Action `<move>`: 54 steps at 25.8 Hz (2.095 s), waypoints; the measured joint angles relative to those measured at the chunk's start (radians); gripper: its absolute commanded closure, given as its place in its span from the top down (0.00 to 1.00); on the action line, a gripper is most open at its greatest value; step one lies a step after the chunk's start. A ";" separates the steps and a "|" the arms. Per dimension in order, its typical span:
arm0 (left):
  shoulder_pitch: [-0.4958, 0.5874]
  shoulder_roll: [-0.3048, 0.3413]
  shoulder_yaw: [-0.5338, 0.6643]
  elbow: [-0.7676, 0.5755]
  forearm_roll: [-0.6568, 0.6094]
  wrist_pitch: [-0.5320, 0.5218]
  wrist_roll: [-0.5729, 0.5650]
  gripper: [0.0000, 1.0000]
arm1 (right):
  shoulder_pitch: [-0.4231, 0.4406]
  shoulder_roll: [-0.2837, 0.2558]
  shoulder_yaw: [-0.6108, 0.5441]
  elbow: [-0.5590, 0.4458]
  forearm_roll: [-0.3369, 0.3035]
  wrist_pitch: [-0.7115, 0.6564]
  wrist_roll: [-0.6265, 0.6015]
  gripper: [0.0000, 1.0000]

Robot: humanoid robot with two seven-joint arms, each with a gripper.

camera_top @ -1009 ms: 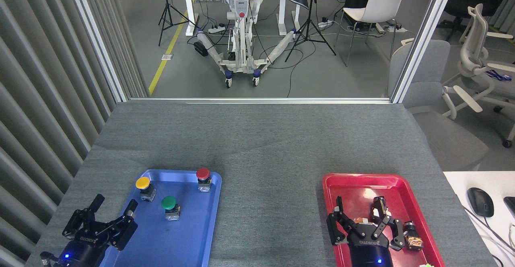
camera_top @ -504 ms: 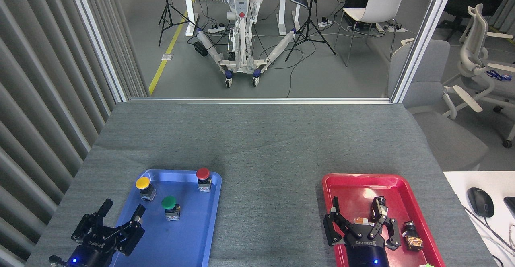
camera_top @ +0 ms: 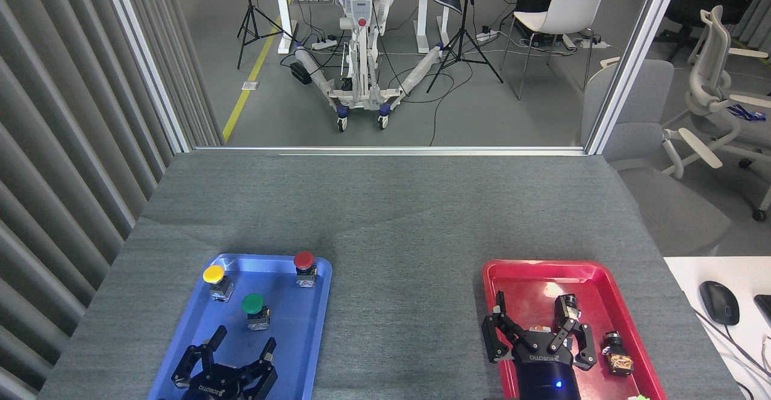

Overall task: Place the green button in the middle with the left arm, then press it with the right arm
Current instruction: 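Close the left gripper around the green button and lift it, then carry the green button off the tray and set it between trays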

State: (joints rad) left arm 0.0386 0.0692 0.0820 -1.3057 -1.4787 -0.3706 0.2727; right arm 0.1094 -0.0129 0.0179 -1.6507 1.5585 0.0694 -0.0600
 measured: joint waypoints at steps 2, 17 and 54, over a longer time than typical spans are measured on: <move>-0.014 -0.014 -0.006 0.032 -0.003 0.038 0.002 0.99 | -0.001 0.001 0.000 0.000 0.000 -0.001 0.000 1.00; -0.188 -0.036 -0.015 0.293 0.004 0.158 0.057 0.92 | -0.014 0.003 0.002 0.026 0.008 0.000 -0.004 1.00; -0.297 0.027 -0.275 0.292 -0.074 -0.171 0.186 0.00 | -0.037 0.013 0.036 0.069 0.066 0.004 0.008 0.99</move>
State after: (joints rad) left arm -0.2585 0.0958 -0.1933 -1.0138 -1.5523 -0.5418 0.4582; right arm 0.0726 -0.0001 0.0537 -1.5815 1.6246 0.0734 -0.0521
